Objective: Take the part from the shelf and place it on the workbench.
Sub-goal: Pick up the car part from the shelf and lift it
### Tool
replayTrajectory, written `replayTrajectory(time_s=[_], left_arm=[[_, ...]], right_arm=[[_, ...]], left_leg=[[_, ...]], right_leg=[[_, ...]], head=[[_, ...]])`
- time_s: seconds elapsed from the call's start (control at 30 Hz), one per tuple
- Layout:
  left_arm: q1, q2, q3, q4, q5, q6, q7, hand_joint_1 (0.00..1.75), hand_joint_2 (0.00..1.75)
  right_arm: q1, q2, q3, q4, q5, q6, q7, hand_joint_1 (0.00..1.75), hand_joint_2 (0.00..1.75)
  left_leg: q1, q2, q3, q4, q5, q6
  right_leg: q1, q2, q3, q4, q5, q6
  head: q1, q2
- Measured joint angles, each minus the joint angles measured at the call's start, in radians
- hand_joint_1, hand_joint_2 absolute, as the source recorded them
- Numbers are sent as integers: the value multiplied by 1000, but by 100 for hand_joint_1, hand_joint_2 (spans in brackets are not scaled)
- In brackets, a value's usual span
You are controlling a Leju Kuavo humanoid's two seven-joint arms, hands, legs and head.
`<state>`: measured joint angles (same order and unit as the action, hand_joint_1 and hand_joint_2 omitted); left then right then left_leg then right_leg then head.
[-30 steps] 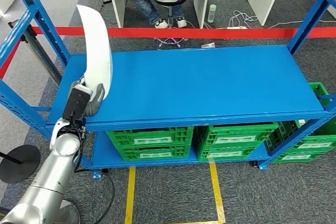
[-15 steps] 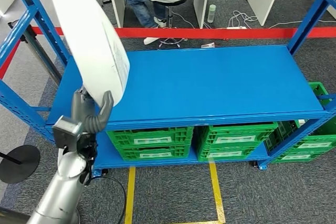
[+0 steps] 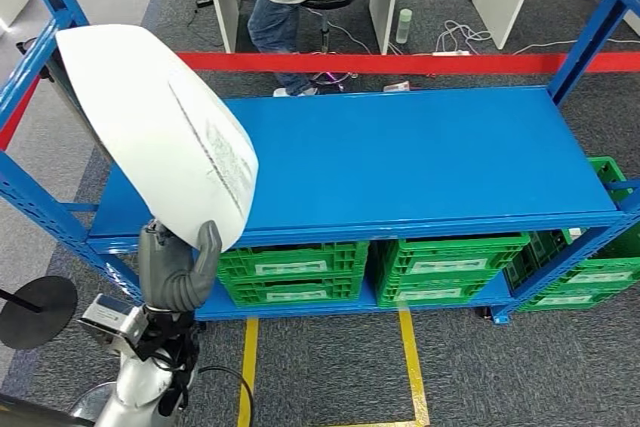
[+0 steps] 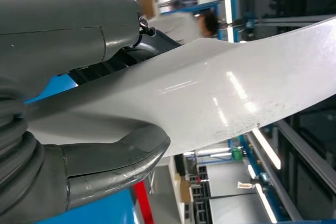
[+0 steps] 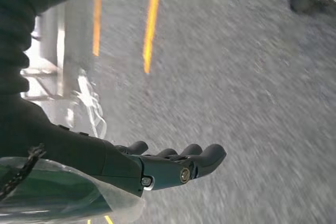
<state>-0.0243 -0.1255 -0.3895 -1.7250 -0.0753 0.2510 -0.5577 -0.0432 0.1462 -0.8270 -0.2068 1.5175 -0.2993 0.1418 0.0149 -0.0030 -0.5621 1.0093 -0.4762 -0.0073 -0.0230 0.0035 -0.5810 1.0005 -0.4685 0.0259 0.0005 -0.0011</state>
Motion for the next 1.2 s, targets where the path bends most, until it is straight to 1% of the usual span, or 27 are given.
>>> replayTrajectory(time_s=[0.07, 0.13, 0.2, 0.3, 0.37, 0.4, 0.57, 0.87, 1.03, 1.2], left_arm=[[45, -1, -3, -21, -1, 18, -31, 175, 175], [97, -1, -3, -50, 11, 29, -74, 175, 175], [144, -3, -2, -77, 74, 6, -86, 175, 175], [195, -6, -1, -101, 153, -51, -105, 175, 175], [213, -9, 1, -112, 152, -81, -129, 175, 175], [218, -11, 2, -119, 149, -92, -134, 175, 175], [234, -19, 13, -144, 138, -107, -141, 175, 175], [241, -23, 27, -161, 113, -110, -141, 175, 175], [245, -25, 23, -186, 31, -73, -142, 175, 175], [244, -20, 14, -194, 14, -50, -142, 175, 175]], right_arm=[[4, 4, 0, 0, -10, -63, -95, 0, 175], [7, 11, -3, 0, -34, -115, -219, 0, 175], [6, 19, -13, 0, -72, -146, -324, 0, 175], [2, 31, -44, 0, -135, -137, -445, 0, 175], [1, 33, -61, 0, -155, -118, -509, 0, 175], [0, 34, -67, 0, -159, -113, -528, 0, 175], [-3, 37, -87, 0, -164, -109, -549, 0, 175], [-4, 38, -99, 0, -162, -106, -537, 0, 175], [-4, 41, -99, 0, -145, -88, -532, 0, 175], [-6, 47, -99, 0, -122, -63, -502, 0, 175]], left_leg=[[0, 0, 0, 0, 0, 0], [0, 0, 0, 0, 0, 0], [0, 0, 0, 0, -1, 1], [0, 0, 0, 0, -1, 1], [0, 0, 0, 0, -1, 1], [0, 0, 0, 0, -1, 1], [0, -1, 0, 0, -1, 1], [0, -1, 0, 0, -1, 1], [0, 0, 0, 0, -1, 1], [-1, 0, 0, 2, -2, 2]], right_leg=[[0, 1, 0, 0, 0, 0], [0, 0, 0, 0, 0, 0], [0, 0, 0, 0, -1, 1], [0, -1, 0, 0, -2, 1], [0, -1, 0, 0, -2, 1], [0, -1, 1, 0, -2, 1], [0, -2, 1, 0, -2, 1], [0, -2, 1, 0, -2, 1], [0, -2, 1, 0, -2, 1], [-1, -2, 1, -1, -1, 2]], head=[[0, 0], [0, 0], [0, 0], [0, 0], [0, 0], [0, 0], [0, 0], [0, 0], [0, 0], [0, 0]])
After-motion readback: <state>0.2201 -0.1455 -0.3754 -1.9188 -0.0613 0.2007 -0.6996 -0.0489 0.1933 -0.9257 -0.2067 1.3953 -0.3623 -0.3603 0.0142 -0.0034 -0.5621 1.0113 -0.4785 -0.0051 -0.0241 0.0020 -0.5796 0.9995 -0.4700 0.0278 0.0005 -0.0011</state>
